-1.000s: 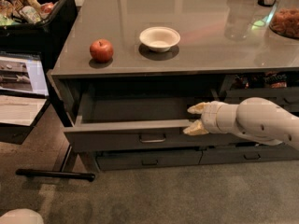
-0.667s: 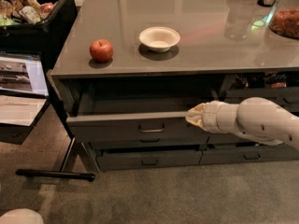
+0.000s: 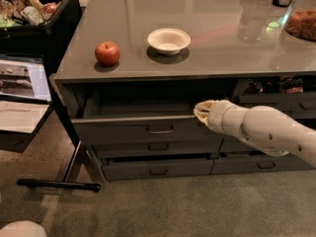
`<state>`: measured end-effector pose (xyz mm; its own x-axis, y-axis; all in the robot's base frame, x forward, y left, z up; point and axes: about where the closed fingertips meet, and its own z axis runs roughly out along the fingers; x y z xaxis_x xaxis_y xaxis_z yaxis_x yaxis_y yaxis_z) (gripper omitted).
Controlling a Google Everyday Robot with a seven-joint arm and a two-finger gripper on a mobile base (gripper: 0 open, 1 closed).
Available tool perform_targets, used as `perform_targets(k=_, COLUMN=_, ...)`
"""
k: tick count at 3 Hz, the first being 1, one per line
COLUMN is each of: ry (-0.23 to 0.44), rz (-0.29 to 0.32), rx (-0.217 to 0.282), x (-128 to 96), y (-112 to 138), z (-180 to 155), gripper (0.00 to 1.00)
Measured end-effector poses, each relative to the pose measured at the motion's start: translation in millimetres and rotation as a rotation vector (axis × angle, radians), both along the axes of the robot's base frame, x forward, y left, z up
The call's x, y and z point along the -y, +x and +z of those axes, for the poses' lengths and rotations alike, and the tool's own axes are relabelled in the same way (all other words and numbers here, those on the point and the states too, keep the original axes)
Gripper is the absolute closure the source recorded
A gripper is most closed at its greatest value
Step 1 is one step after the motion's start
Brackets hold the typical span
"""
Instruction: Close top drawer
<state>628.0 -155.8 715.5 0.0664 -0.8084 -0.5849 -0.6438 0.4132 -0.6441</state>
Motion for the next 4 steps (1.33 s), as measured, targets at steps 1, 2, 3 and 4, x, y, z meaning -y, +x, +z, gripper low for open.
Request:
perform_targets(k=1, ry=0.021, rz=-0.023, rx=0.018, x=2.7, y=1.2, z=2.9, gripper=1.0)
perform_targets(k=2, ry=0.024, rz=-0.013, rx=-0.022, x=6.3, y=-8.5, z=-3.2, gripper=1.0)
perform_targets(k=3, ry=0.015, rz=0.02, rx=-0.116, x=11.8, y=-25.6, z=-18.4, gripper=1.0)
perform_targets(k=4, ry=0.013, rz=0.059, rx=-0.225, x=12.6, y=-33.6, z=-45.1, gripper=1.0)
